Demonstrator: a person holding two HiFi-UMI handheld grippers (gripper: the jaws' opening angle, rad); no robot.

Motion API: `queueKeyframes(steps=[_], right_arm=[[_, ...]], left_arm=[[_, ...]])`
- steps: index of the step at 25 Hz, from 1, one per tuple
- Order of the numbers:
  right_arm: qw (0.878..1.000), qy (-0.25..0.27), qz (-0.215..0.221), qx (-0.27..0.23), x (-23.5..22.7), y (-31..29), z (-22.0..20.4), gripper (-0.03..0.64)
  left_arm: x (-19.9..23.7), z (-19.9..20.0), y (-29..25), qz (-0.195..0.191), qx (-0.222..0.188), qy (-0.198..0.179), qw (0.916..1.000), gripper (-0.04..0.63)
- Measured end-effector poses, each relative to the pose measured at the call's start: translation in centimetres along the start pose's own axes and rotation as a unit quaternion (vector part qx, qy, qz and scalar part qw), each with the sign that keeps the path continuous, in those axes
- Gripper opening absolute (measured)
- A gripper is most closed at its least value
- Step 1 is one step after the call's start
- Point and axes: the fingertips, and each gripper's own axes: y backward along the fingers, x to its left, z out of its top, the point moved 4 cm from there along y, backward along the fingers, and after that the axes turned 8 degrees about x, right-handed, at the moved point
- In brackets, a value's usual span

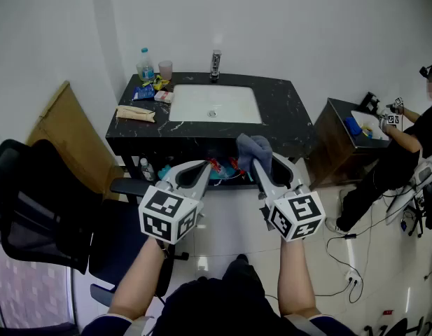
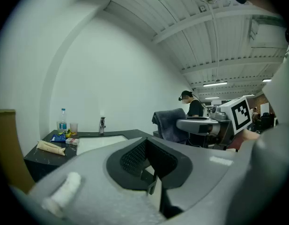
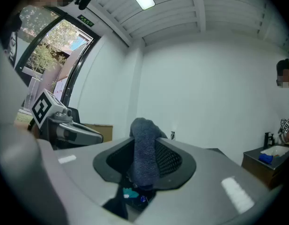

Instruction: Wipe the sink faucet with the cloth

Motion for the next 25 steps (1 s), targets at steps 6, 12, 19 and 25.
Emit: queueKeyframes(steps=[6, 12, 19, 25], right_arm=[[1.0, -0.004, 0.0, 0.001, -2.9, -2.5, -0.2, 0.13], [1.0, -0.005, 0.021, 0.001, -7.4, -6.8, -0.2, 0.13], [0.998, -0.002, 0.068, 0.006, -14.1, -13.0, 0.4, 0.13], [0.993, 0.008, 0.12, 0.005, -20.2, -17.6, 0.8, 0.13]], left_arm=[[1.3, 0.9, -3.5, 0.0, 0.002, -0.001, 1.0, 0.002], [3.2, 2.1, -8.7, 0.018, 0.008, 0.004, 0.9998, 0.002], [5.5, 4.4, -16.2, 0.055, 0.012, 0.018, 0.9983, 0.002], [6.8, 6.7, -22.9, 0.098, 0.011, 0.028, 0.9947, 0.002]])
